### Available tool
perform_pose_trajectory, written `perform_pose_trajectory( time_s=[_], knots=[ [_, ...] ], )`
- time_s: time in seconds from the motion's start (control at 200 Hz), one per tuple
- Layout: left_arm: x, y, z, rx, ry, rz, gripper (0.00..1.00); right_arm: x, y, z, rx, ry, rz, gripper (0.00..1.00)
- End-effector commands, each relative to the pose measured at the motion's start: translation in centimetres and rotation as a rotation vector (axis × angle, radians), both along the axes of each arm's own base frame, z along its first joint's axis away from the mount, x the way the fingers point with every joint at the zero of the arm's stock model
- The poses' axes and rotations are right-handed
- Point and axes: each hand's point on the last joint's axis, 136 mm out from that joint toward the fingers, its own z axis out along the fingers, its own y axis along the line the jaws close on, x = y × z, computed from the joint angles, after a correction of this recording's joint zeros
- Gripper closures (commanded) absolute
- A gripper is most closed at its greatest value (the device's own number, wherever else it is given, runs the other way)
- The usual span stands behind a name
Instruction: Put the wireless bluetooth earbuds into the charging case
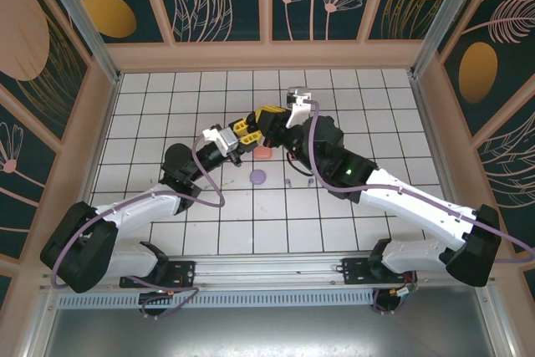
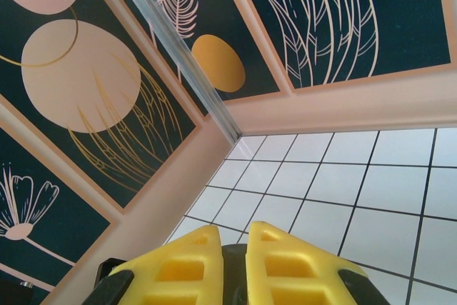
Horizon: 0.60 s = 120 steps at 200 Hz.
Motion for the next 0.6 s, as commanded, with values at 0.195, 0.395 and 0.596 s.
perform_pose_trajectory(
  time_s=[0.195, 0.395, 0.596],
  knots=[
    [-0.41, 0.35, 2.48, -0.054, -0.040, 0.001, 1.00, -1.08, -0.07, -0.88, 0.013, 0.016, 0.035, 0.88],
    [-0.36, 0.26, 2.50, -0.055, -0.035, -0.003, 1.00, -1.16, -0.33, -1.33, 0.010, 0.022, 0.029, 0.89],
    [-0.46, 0.27, 2.53, -0.058, -0.038, -0.007, 1.00, -1.01, -0.24, -1.32, -0.001, 0.019, 0.025, 0.89]
  ],
)
